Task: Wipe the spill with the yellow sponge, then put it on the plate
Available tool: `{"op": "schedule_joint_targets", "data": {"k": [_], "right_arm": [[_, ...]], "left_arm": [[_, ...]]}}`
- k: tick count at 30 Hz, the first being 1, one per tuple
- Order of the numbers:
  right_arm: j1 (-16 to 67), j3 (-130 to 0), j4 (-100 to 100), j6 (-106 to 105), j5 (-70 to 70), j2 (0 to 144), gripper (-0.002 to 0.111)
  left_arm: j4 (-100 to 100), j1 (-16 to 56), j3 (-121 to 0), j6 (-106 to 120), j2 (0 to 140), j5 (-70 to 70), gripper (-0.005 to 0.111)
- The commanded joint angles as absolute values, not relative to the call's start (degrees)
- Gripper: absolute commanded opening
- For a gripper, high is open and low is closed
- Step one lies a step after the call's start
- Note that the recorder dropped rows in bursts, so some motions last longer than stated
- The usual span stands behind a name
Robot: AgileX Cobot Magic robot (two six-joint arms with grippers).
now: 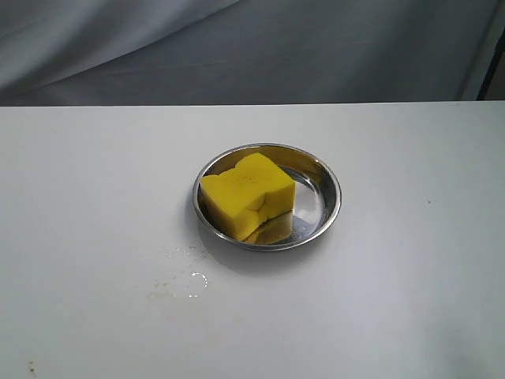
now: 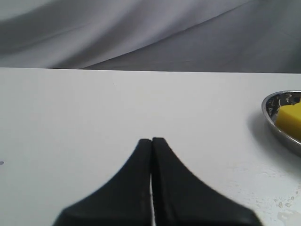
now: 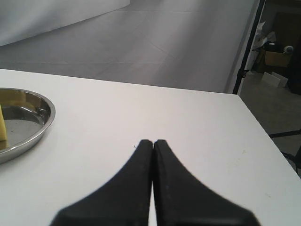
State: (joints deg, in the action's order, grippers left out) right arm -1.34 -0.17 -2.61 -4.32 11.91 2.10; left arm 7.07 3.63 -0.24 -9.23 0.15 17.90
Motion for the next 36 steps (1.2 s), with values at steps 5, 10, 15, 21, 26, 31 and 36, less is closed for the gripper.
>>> {"op": "schedule_joint_targets", "data": {"k": [5, 10, 15, 21, 26, 31, 36], "right_arm": [[-1.2, 0.0, -2.2, -4.2, 11.5, 2.3, 0.000], [-1.2, 0.0, -2.2, -4.2, 11.5, 2.3, 0.000], [-1.2, 0.0, -2.2, -4.2, 11.5, 2.3, 0.000], [-1.2, 0.0, -2.2, -4.2, 11.5, 2.3, 0.000], [-1.2, 0.0, -2.2, -4.2, 11.5, 2.3, 0.000], [-1.2, 0.0, -2.2, -4.2, 11.5, 2.3, 0.000], [-1.2, 0.0, -2.2, -4.2, 11.5, 2.3, 0.000]], "left_arm": [[7.4, 4.0, 0.0, -10.0, 0.0, 12.6, 0.001], [7.4, 4.0, 0.0, -10.0, 0.0, 12.6, 0.001], [7.4, 4.0, 0.0, -10.0, 0.0, 12.6, 0.001], [7.4, 4.0, 0.0, -10.0, 0.0, 12.6, 0.001], [7.4, 4.0, 0.0, -10.0, 0.0, 12.6, 0.001], [7.4, 4.0, 0.0, -10.0, 0.0, 12.6, 0.001], [7.4, 4.0, 0.0, -10.0, 0.0, 12.6, 0.001]]}}
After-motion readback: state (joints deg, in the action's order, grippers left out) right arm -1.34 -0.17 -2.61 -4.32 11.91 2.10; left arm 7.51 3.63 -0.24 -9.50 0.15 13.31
